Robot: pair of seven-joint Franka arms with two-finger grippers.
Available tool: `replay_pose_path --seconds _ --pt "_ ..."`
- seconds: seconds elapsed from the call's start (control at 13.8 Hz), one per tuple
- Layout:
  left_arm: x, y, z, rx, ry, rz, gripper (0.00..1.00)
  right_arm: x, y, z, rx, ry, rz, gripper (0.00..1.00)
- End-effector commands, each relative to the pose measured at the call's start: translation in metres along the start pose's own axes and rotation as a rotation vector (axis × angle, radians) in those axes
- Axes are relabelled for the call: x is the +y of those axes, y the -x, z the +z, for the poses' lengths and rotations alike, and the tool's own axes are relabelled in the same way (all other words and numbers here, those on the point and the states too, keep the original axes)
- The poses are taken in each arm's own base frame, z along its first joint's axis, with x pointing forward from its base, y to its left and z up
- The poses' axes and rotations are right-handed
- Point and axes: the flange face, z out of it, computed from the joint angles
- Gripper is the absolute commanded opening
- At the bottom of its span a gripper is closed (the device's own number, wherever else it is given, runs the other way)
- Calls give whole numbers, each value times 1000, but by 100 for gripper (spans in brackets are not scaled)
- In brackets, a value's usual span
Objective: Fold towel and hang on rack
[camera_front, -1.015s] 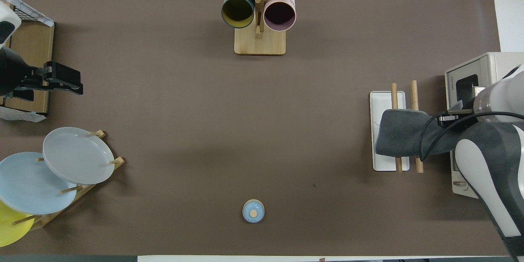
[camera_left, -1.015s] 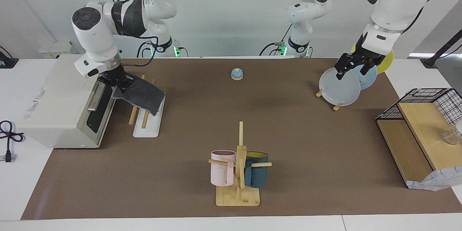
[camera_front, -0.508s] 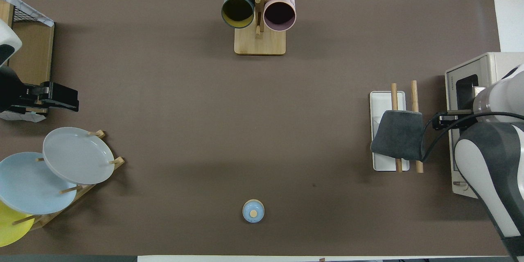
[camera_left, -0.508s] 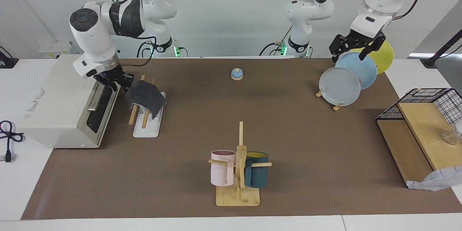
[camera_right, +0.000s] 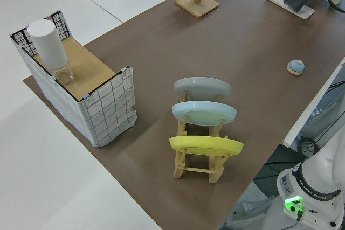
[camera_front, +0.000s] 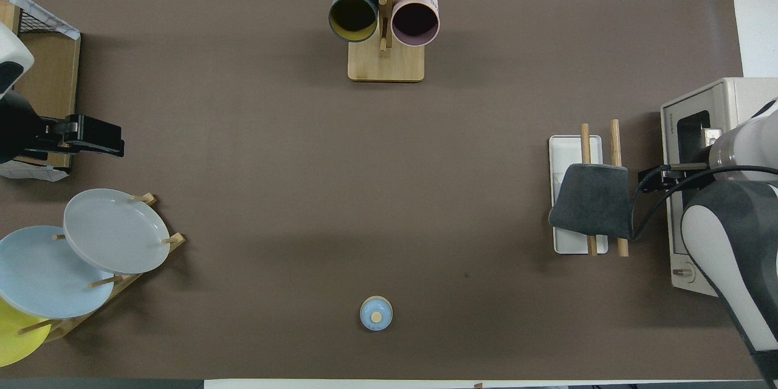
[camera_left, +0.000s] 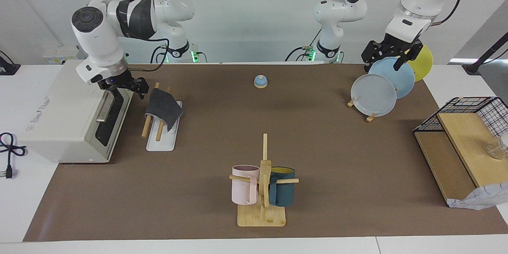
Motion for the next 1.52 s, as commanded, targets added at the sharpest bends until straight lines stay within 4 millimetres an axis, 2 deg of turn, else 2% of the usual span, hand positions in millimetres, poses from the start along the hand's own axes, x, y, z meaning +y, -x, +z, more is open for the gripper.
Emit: replay_pose_path --seconds 0.0,0.15,0.29,0.36,0.51,0.87,0.94,1.45 --pt "-5 -7 12 -14 16 20 100 7 -3 -68 -12 -65 1 100" --pt "-3 -7 3 -25 12 26 100 16 4 -120 -42 -63 12 100" --pt "-3 -3 -3 -14 11 25 100 22 5 -148 -47 -64 23 100" --pt "-5 -2 -4 -12 10 22 100 20 3 -145 -41 -65 26 100" --pt "-7 -1 -6 -5 10 20 100 7 3 -153 -26 -43 4 100" --pt "-8 2 -7 1 9 14 100 18 2 -149 -35 -64 23 100" --pt "-6 3 -8 3 9 12 100 9 2 -149 -39 -59 7 100" --pt "-7 16 -24 32 5 4 100 5 -3 -146 -14 -61 6 100"
